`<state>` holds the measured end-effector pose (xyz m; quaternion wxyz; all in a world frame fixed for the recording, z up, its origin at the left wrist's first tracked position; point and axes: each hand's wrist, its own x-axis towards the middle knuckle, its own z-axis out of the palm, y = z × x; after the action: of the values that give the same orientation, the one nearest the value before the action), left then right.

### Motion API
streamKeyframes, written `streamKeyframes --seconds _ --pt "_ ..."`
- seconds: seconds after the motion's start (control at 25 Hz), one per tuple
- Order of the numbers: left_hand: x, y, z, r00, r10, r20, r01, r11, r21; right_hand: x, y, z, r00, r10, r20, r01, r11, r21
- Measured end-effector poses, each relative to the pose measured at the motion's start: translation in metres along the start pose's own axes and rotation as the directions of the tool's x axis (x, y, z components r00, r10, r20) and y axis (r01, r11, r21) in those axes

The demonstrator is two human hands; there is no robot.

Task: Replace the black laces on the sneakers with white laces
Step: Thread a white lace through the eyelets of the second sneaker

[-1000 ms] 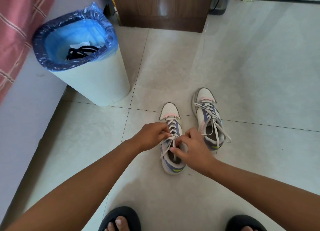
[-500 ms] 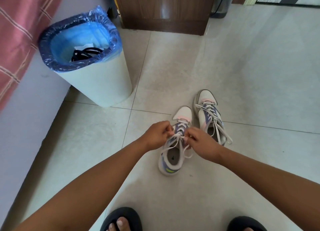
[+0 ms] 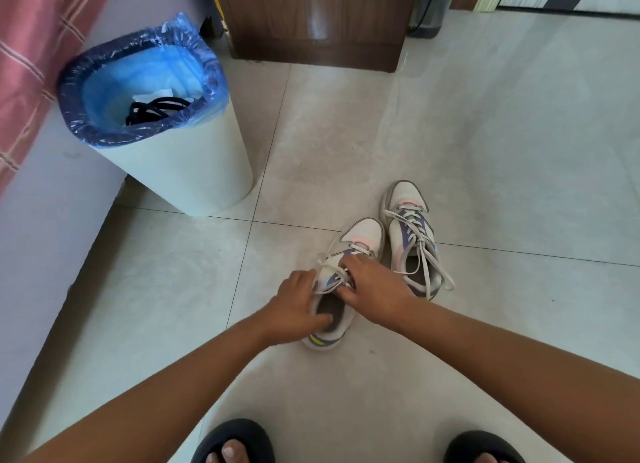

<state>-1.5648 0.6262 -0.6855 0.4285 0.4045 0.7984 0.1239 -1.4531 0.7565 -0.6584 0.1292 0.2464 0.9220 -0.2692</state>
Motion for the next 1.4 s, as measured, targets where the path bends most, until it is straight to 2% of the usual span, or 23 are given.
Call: streamKeyframes --seconds 0.04,0.12,0.16,0.24,0.36,0.4,0.48,0.52,0.56,0.64,0.68,0.76,0.84,0.88,0.96,1.0,1.04,1.08,1.16,1.28,1.4 --pt "0.002 0.006 0.010 0.998 0.030 -0.061 -0.028 0.999 0.033 0.004 -0.003 0.001 1.000 -0.017 -0.018 0.016 0.998 -0.054" --pt "0.012 0.020 0.030 0.976 0.007 -0.219 -0.009 1.000 -0.010 0.010 -0.005 0.002 0.999 -0.037 -0.009 0.035 0.987 -0.156" --pt "0.016 0.026 0.036 0.955 -0.015 -0.296 0.005 0.999 -0.036 0.008 -0.007 0.003 0.997 -0.075 0.004 0.075 0.979 -0.191" --pt "0.022 0.029 0.042 0.917 -0.036 -0.397 0.008 0.997 -0.073 0.001 -0.006 0.003 0.975 -0.208 -0.074 0.180 0.944 -0.276" --pt "0.026 0.024 0.045 0.921 -0.040 -0.388 -0.002 0.994 -0.107 -0.006 -0.009 -0.001 0.952 -0.303 -0.054 0.262 0.890 -0.373" --pt "0.026 0.025 0.044 0.927 -0.051 -0.372 0.016 0.995 -0.097 -0.006 -0.011 -0.005 0.954 -0.301 -0.010 0.283 0.906 -0.316" --pt "0.030 0.027 0.042 0.934 -0.069 -0.350 0.032 0.993 -0.110 -0.003 -0.004 -0.014 0.970 -0.241 -0.039 0.231 0.956 -0.182" --pt "0.032 0.029 0.041 0.931 -0.078 -0.355 0.027 0.989 -0.147 -0.003 0.006 -0.021 0.988 -0.148 -0.038 0.142 0.983 -0.115" --pt "0.033 0.032 0.038 0.928 -0.103 -0.358 0.028 0.978 -0.208 -0.003 0.019 -0.030 0.994 -0.051 -0.095 0.047 0.998 -0.041" --pt "0.036 0.035 0.033 0.924 -0.155 -0.350 0.028 0.939 -0.342 -0.006 0.059 -0.051 0.952 0.146 -0.270 -0.134 0.989 0.062" --pt "0.038 0.037 0.031 0.930 -0.168 -0.325 0.040 0.929 -0.367 -0.007 0.080 -0.061 0.918 0.269 -0.290 -0.254 0.963 0.089" --pt "0.042 0.051 0.023 0.960 -0.192 -0.204 0.107 0.925 -0.366 -0.009 0.105 -0.067 0.886 0.427 -0.178 -0.413 0.904 0.111" --pt "0.048 0.074 0.006 0.972 -0.207 -0.110 0.168 0.942 -0.292 -0.003 0.108 -0.061 0.903 0.418 -0.103 -0.401 0.904 0.149" --pt "0.051 0.085 -0.003 0.968 -0.202 -0.148 0.175 0.968 -0.179 0.002 0.102 -0.056 0.911 0.398 -0.109 -0.383 0.914 0.132" --pt "0.056 0.109 -0.017 0.954 -0.060 -0.295 0.103 0.986 0.133 0.008 0.093 -0.049 0.927 0.338 -0.166 -0.355 0.931 -0.087" --pt "0.059 0.119 -0.017 0.943 0.060 -0.326 0.023 0.969 0.245 0.010 0.089 -0.049 0.936 0.297 -0.187 -0.337 0.912 -0.236" --pt "0.063 0.128 -0.012 0.947 0.143 -0.287 -0.054 0.954 0.296 0.009 0.087 -0.048 0.948 0.252 -0.197 -0.306 0.890 -0.337" --pt "0.067 0.136 -0.005 0.961 0.170 -0.219 -0.104 0.954 0.283 0.008 0.087 -0.047 0.958 0.204 -0.201 -0.269 0.882 -0.386" --pt "0.080 0.142 0.009 0.978 0.172 -0.118 -0.146 0.968 0.205 0.006 0.092 -0.044 0.965 0.162 -0.206 -0.228 0.907 -0.354" --pt "0.099 0.141 0.014 0.969 0.157 -0.193 -0.138 0.984 0.111 0.005 0.100 -0.050 0.953 0.205 -0.222 -0.237 0.963 -0.130" --pt "0.101 0.136 0.021 0.962 0.178 -0.208 -0.166 0.983 0.074 -0.001 0.109 -0.054 0.968 0.152 -0.199 -0.152 0.988 0.012"
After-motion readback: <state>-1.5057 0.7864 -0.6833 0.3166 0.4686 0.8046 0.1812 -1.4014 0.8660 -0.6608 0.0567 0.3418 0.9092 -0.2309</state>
